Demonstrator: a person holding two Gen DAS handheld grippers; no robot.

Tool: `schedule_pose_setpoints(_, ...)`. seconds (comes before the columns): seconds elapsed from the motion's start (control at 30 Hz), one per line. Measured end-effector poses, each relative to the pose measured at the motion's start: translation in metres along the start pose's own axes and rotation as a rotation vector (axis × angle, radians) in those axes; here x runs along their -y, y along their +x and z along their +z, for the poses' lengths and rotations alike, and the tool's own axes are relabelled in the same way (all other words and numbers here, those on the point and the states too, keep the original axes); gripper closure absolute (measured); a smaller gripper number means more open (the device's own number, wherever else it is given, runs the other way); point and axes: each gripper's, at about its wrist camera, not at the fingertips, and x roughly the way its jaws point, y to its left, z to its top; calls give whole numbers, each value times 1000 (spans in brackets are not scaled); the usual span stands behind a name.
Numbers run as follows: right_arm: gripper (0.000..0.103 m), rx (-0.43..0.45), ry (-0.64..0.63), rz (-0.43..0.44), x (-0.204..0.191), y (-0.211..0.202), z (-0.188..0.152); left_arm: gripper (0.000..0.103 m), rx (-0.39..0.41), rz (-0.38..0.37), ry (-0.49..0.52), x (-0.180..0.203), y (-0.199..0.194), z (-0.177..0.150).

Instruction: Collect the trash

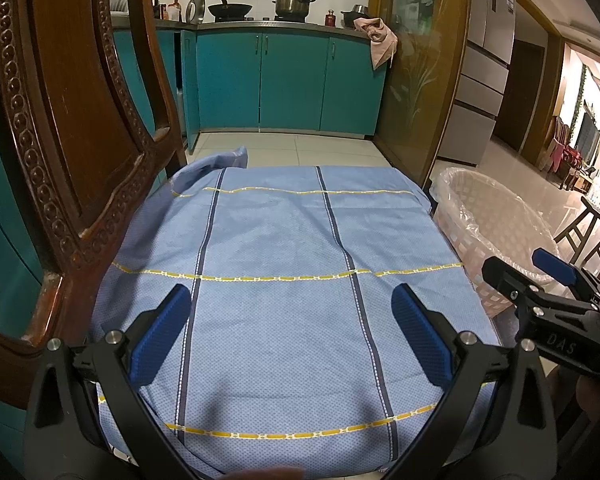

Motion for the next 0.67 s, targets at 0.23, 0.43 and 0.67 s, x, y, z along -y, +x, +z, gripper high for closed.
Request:
schedule_pose_setpoints(0.23, 3, -2, -3, 2, 0, 0, -1, 3, 9, -5, -13, -1, -3, -1)
schedule_pose_setpoints(0.43, 3, -4, -6, 6, 0, 0, -1, 3, 9, 5, -12, -1, -4, 0)
schedule_pose_setpoints(0.67, 3, -10, -11, 12, 1, 1, -1, 3, -3, 7, -19, -2, -1, 0)
